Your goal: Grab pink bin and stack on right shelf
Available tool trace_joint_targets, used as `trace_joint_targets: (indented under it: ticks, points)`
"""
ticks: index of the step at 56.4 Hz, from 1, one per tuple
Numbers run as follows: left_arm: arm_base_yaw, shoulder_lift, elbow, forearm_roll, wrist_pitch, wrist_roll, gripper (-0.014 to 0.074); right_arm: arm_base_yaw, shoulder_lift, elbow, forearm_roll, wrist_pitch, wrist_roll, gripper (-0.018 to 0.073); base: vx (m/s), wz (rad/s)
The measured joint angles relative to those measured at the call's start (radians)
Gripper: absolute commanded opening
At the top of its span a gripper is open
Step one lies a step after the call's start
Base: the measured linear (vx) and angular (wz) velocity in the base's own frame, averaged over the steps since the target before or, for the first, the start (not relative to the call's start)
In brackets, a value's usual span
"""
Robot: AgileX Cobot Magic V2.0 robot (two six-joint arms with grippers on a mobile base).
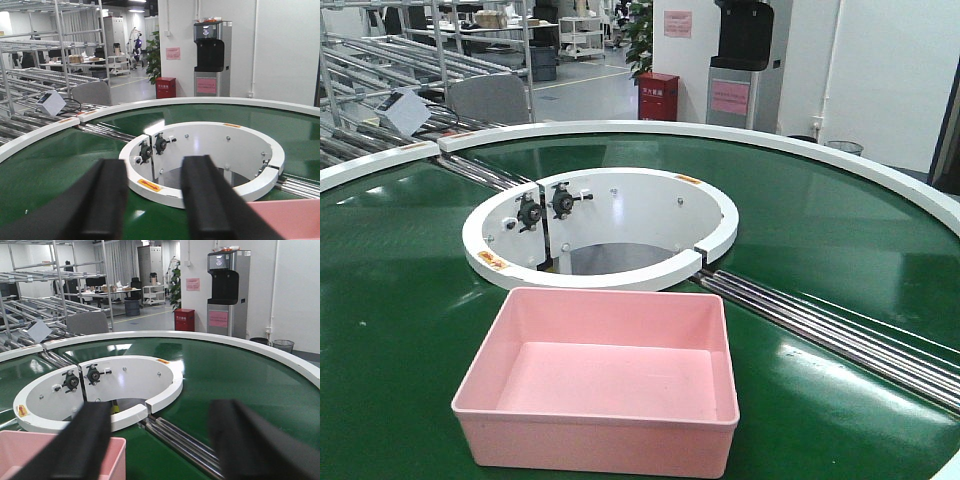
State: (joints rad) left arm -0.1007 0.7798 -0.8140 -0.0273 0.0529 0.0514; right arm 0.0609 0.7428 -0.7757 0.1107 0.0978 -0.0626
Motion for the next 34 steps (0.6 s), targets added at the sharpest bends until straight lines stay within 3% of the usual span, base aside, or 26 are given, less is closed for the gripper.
trace_joint_targets:
  ticks: [14,23,34]
  points:
    - [-0.006,0.062,-0.011,-0.002,0.03,-0.02,0.0511,0.04,0.06,-0.017,0.033,0.037,0.01,0.0636,0.0,0.0]
    - [-0.051,0.209,-0.197,-0.003,0.332,-0.023,0.0511,0.136,0.263,-0.217,0.029,0.331,0.016,0.0601,0.0,0.0]
    - [-0.086,0.541,-0.549,-0.03,0.617,-0.013,0.0511,0.159,0.636,-0.598,0.02,0.62,0.134,0.0545,0.0,0.0]
